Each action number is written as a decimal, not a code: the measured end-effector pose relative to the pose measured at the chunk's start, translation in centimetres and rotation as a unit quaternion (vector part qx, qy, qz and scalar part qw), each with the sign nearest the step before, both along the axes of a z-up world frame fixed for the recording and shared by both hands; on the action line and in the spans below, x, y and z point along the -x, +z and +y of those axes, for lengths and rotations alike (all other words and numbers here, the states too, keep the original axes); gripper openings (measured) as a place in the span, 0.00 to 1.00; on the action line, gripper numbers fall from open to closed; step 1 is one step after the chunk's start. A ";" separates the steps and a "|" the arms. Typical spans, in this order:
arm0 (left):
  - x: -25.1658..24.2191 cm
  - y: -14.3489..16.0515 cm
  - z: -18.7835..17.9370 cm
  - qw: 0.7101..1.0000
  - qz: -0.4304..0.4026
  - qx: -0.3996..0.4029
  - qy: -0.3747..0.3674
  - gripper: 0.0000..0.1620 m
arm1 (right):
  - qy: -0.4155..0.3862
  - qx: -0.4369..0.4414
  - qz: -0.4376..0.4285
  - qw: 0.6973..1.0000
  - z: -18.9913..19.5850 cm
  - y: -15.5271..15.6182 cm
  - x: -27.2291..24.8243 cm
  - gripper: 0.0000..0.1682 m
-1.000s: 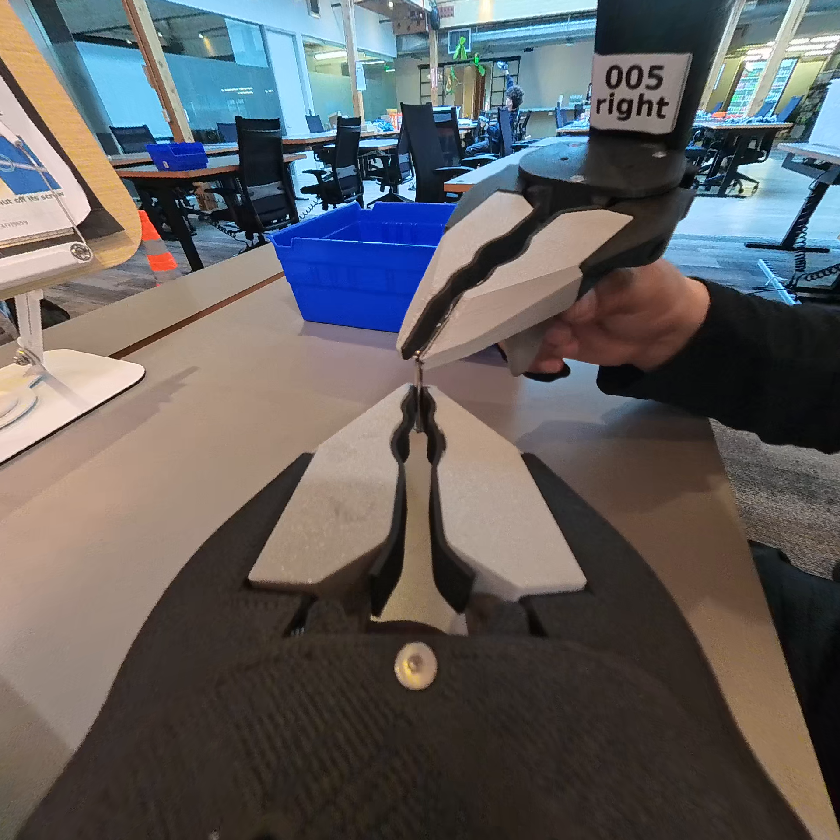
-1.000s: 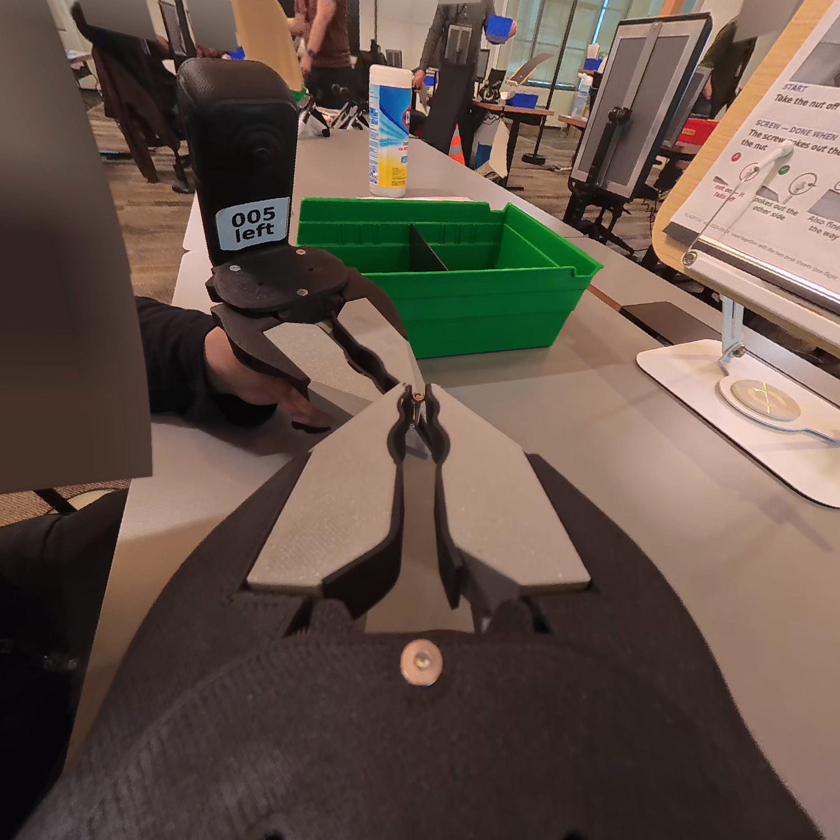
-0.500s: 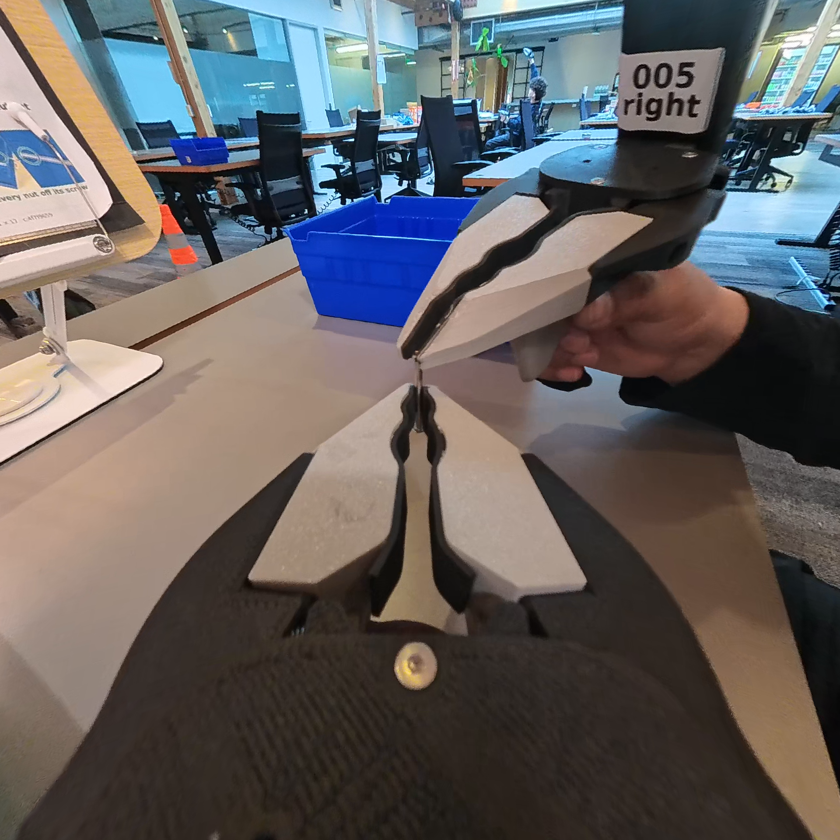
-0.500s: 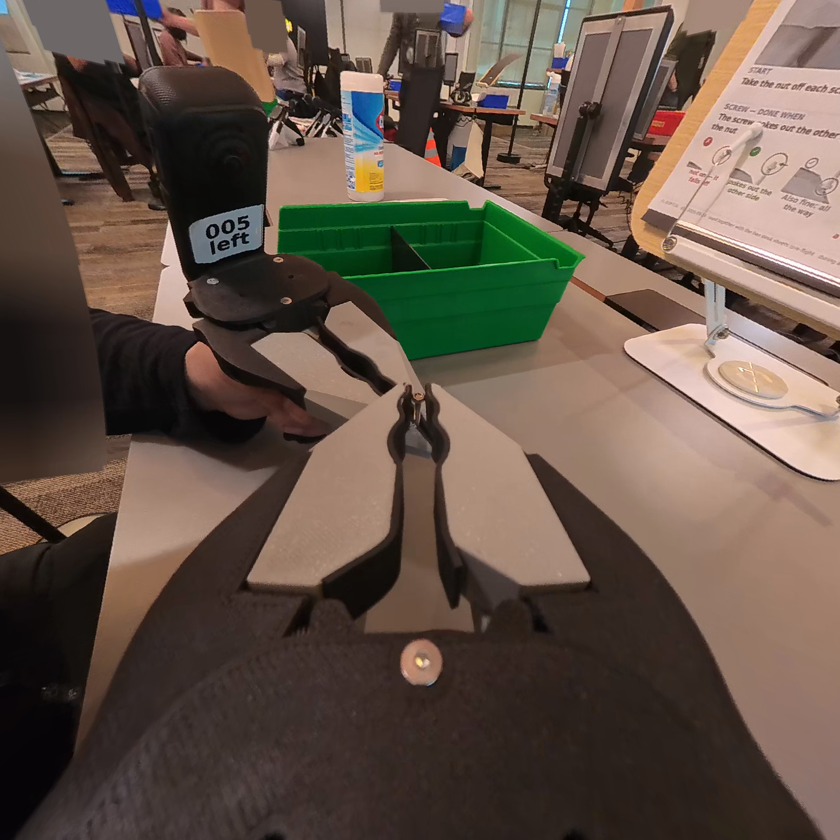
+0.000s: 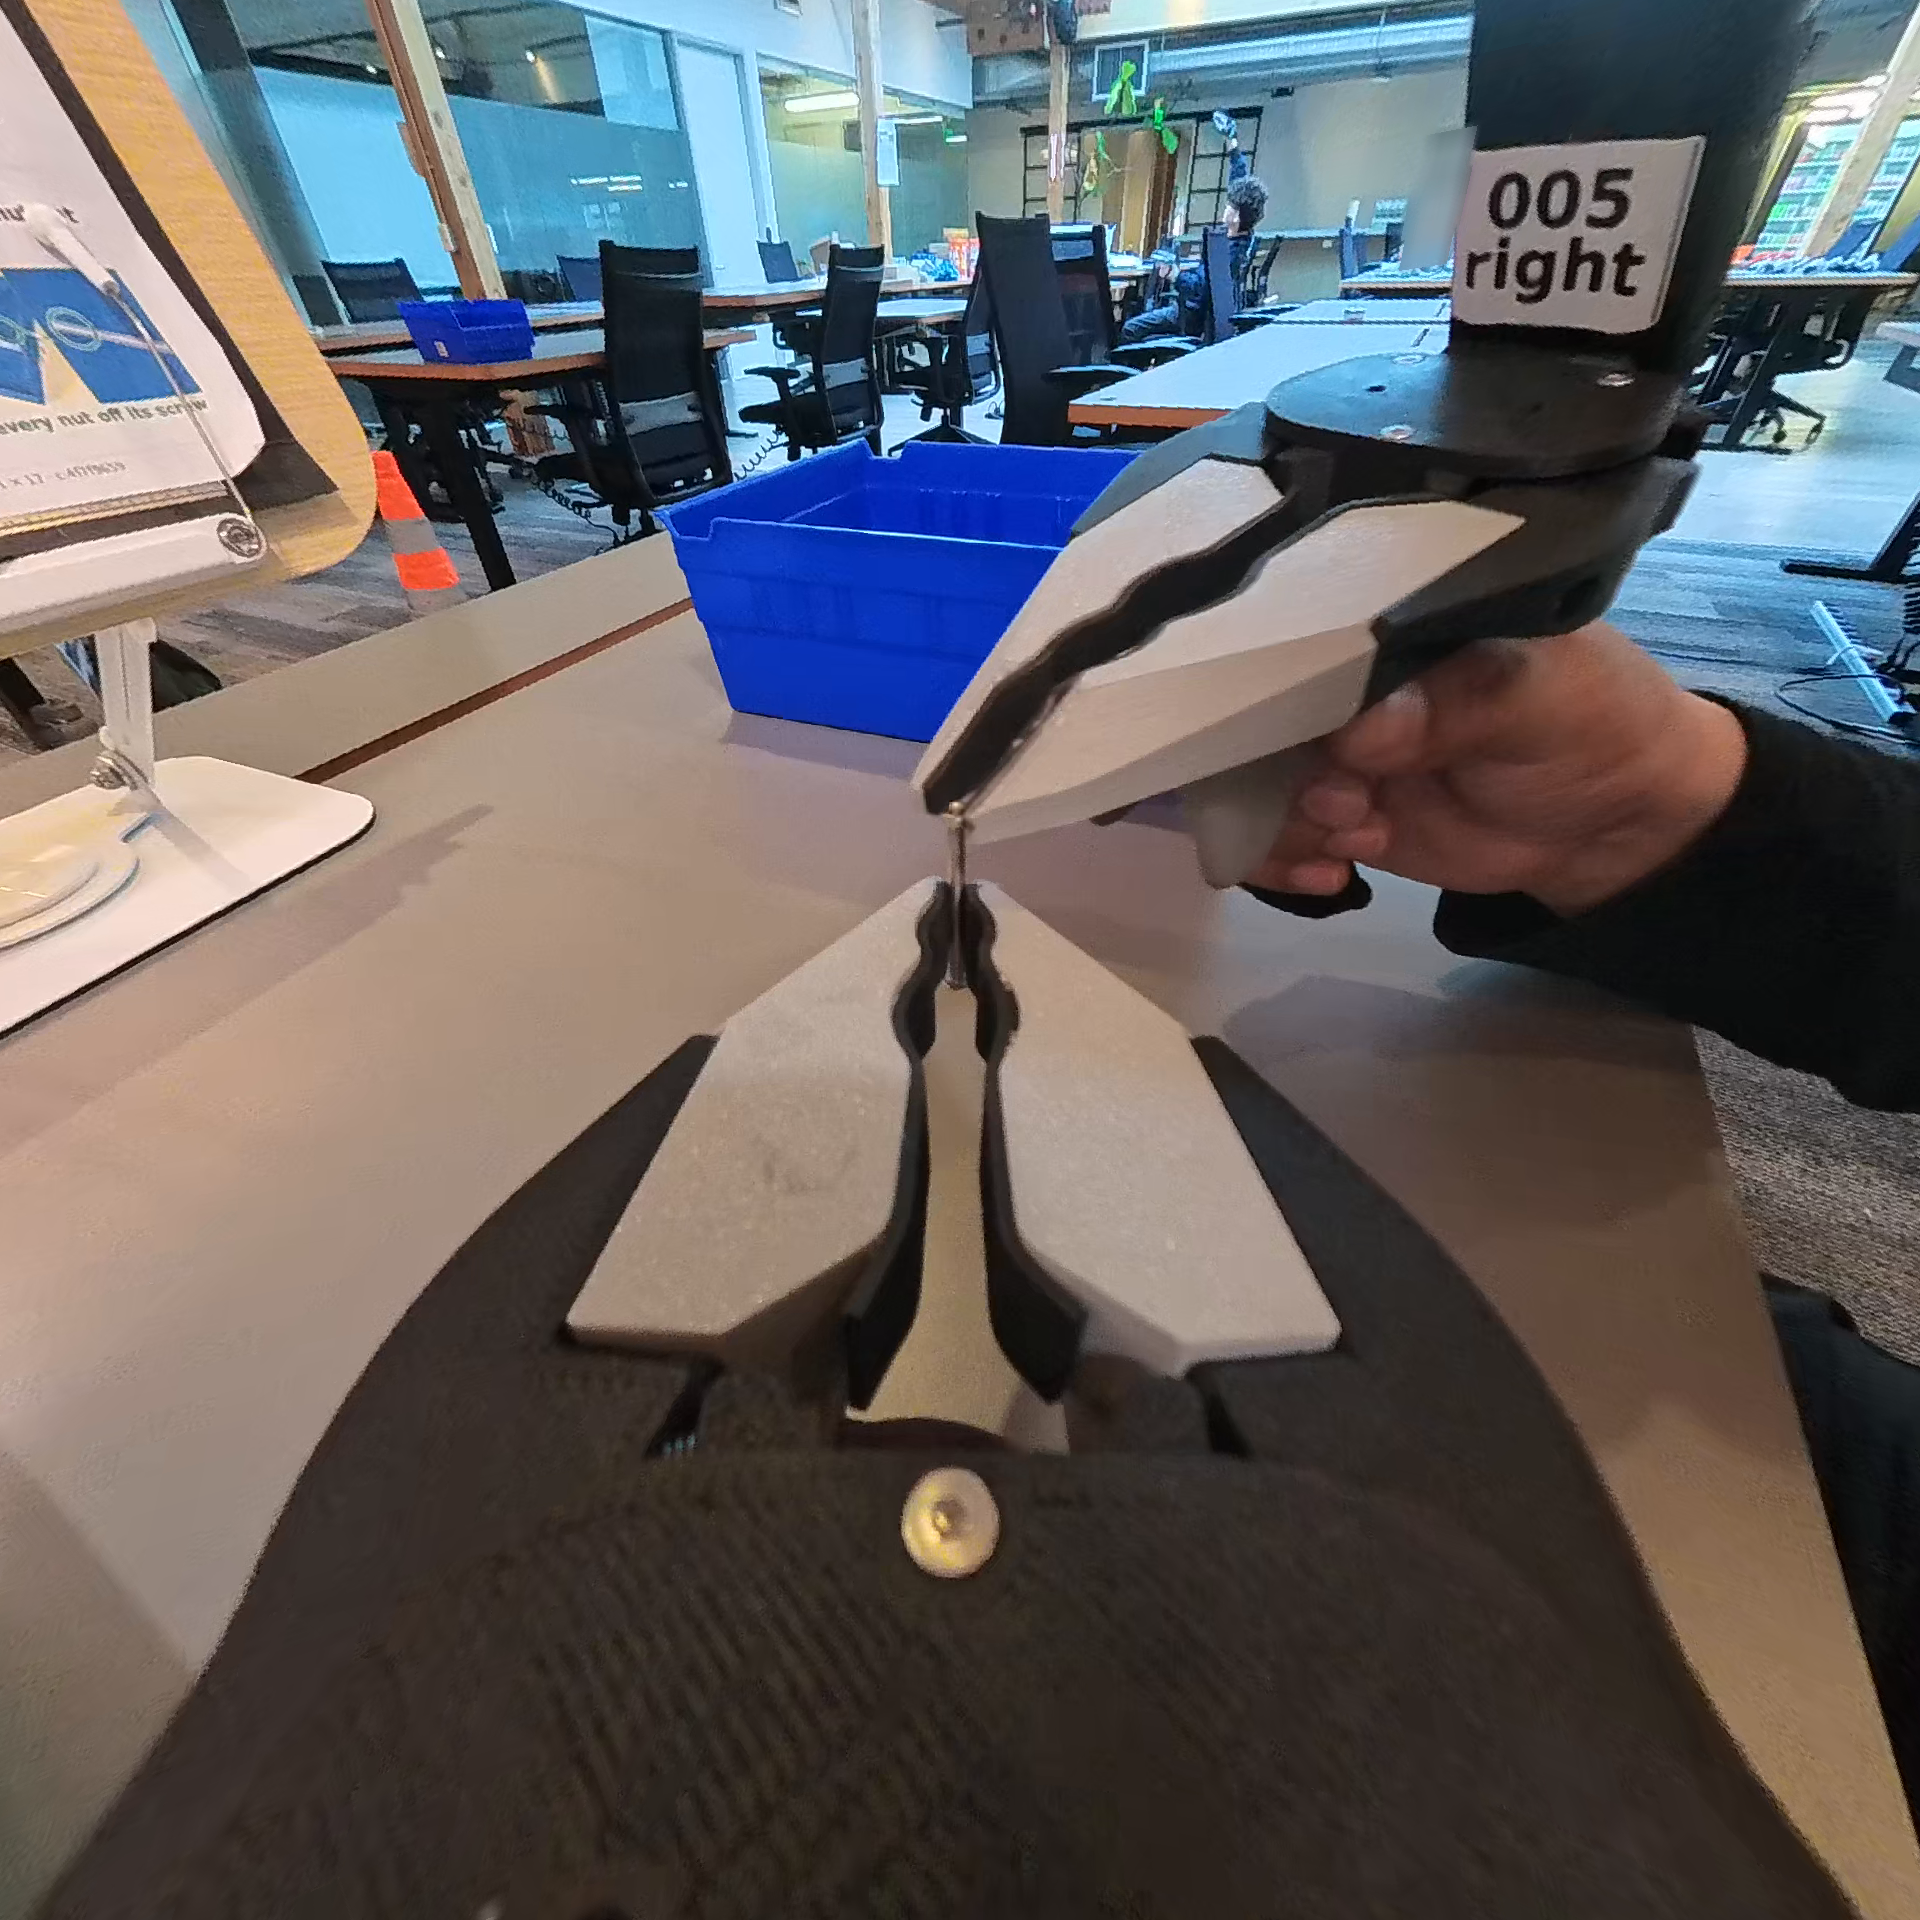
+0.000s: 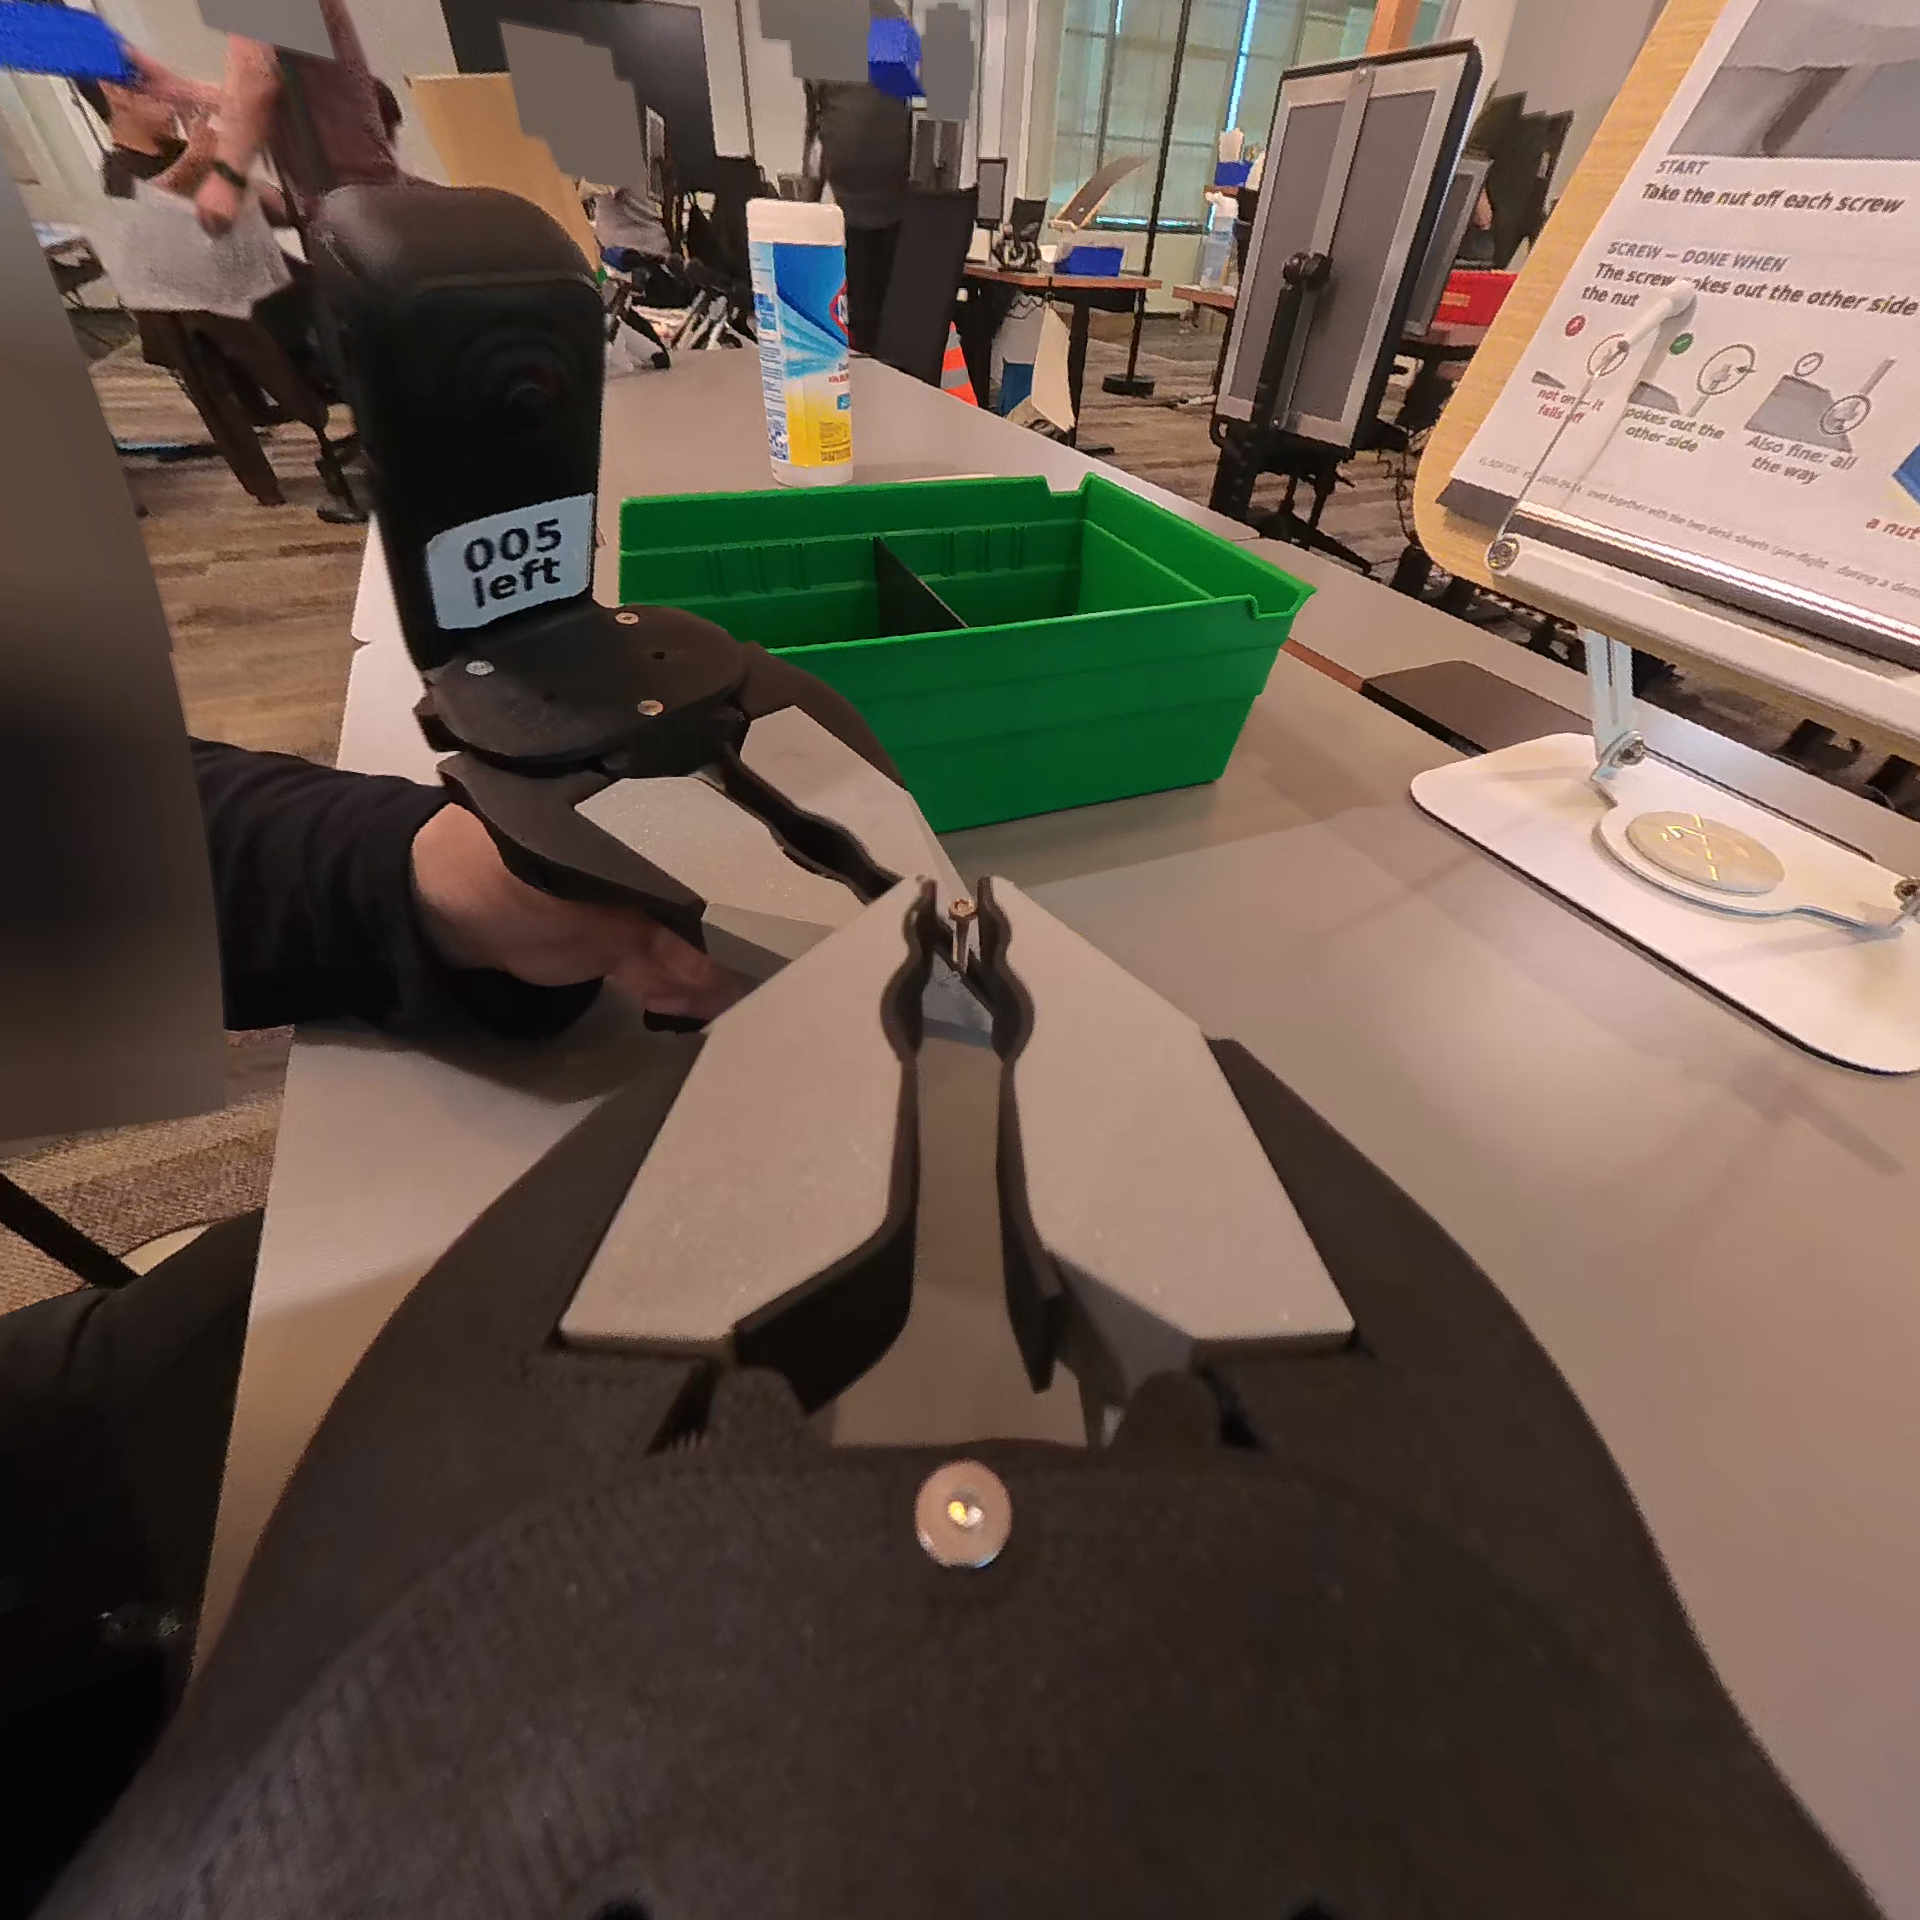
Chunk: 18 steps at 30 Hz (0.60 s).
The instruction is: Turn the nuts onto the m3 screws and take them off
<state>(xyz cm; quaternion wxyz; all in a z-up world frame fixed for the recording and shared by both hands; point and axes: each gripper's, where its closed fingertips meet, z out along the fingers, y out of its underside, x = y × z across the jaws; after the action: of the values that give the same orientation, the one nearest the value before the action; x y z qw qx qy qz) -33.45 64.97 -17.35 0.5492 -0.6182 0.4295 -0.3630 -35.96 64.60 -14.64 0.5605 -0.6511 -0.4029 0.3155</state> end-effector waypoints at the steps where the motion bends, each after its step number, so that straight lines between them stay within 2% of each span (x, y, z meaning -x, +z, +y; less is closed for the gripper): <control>1: 0.0 0.0 0.0 1.000 0.001 0.001 0.000 0.00 | 0.006 -0.001 0.007 1.000 -0.2 0.2 0.0 0.04; 7: 0.1 0.0 0.1 1.000 -0.001 0.004 0.001 0.00 | 0.005 -0.025 0.031 0.999 -0.2 1.9 -1.5 0.06; 18: -0.2 0.4 -0.7 0.999 -0.016 0.013 -0.030 0.00 | 0.116 -0.005 0.021 0.993 -1.4 0.4 -0.3 0.13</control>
<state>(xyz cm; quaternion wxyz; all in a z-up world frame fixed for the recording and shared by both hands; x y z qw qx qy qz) -33.20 64.25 -16.97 0.5366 -0.6063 0.4340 -0.3952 -35.66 63.19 -14.24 0.5317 -0.5901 -0.4660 0.3898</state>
